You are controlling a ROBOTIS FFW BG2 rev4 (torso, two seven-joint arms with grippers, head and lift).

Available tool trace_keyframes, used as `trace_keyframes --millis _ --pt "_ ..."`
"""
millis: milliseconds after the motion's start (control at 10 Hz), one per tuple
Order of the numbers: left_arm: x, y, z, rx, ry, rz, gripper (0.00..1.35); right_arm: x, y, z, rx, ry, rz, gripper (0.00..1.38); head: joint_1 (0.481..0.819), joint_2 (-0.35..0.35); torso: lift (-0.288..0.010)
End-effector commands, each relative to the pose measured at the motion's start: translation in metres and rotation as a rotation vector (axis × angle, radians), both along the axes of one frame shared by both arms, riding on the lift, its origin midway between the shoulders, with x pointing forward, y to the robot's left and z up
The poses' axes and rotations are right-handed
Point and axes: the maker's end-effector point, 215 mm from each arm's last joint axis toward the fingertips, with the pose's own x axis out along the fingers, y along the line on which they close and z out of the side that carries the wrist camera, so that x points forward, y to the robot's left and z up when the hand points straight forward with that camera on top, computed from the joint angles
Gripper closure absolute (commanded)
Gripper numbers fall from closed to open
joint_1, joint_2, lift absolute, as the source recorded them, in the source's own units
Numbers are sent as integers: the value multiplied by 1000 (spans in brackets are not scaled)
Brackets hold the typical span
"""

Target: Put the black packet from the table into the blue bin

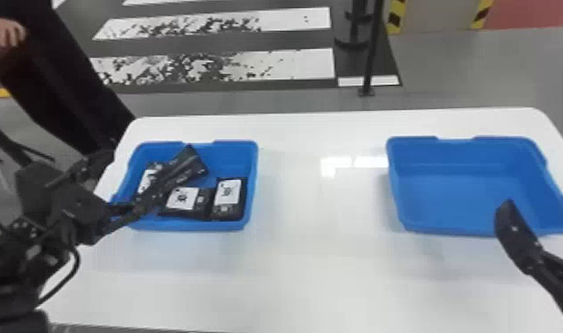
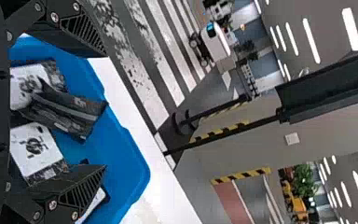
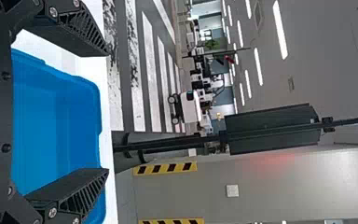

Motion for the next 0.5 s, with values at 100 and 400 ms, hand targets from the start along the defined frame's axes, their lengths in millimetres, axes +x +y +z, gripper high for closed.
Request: trace_keyframes --millis 100,400 --pt "-49 23 30 -70 -127 96 193 -2 -1 1 4 0 -1 133 695 199 -110" --pt "-79 -8 29 -308 -204 155 194 -4 0 0 6 4 -1 133 695 212 -110"
